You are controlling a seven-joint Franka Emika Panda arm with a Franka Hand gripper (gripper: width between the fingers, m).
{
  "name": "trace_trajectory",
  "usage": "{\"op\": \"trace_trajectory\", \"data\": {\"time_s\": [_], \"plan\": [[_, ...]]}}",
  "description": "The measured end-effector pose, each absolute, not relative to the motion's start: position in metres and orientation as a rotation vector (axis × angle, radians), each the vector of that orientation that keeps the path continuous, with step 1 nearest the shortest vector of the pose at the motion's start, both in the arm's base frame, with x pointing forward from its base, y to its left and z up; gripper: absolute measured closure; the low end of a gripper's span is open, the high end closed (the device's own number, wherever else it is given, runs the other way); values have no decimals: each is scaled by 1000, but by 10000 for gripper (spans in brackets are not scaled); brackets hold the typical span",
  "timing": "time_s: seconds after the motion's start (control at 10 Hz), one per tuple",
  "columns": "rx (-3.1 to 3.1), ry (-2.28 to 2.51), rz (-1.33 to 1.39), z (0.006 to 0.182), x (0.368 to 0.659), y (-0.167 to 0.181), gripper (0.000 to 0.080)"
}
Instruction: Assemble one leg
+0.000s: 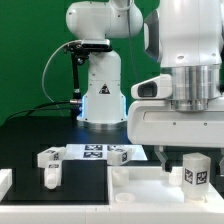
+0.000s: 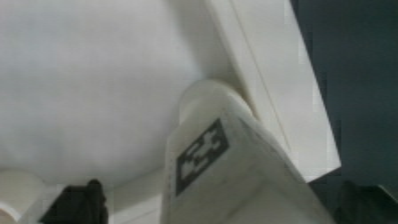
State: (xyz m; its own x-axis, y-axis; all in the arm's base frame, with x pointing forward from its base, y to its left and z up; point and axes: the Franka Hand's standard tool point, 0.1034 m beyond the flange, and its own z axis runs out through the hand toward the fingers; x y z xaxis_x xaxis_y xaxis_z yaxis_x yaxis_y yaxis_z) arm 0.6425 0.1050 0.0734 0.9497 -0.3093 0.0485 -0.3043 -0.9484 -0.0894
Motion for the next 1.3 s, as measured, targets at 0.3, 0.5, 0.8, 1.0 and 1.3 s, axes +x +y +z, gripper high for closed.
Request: {"op": "trace_trajectory", "data": {"time_s": [0.3, 0.5, 0.8, 1.0, 1.3], "plan": [[-3084, 32, -118, 75, 643, 111, 182], [-3083, 78, -115, 74, 643, 111, 459], [-3031, 517, -125, 73, 643, 110, 515], [-2935, 947, -121, 73, 643, 110, 515], [-2526, 1728, -55, 72, 643, 106, 515]]}}
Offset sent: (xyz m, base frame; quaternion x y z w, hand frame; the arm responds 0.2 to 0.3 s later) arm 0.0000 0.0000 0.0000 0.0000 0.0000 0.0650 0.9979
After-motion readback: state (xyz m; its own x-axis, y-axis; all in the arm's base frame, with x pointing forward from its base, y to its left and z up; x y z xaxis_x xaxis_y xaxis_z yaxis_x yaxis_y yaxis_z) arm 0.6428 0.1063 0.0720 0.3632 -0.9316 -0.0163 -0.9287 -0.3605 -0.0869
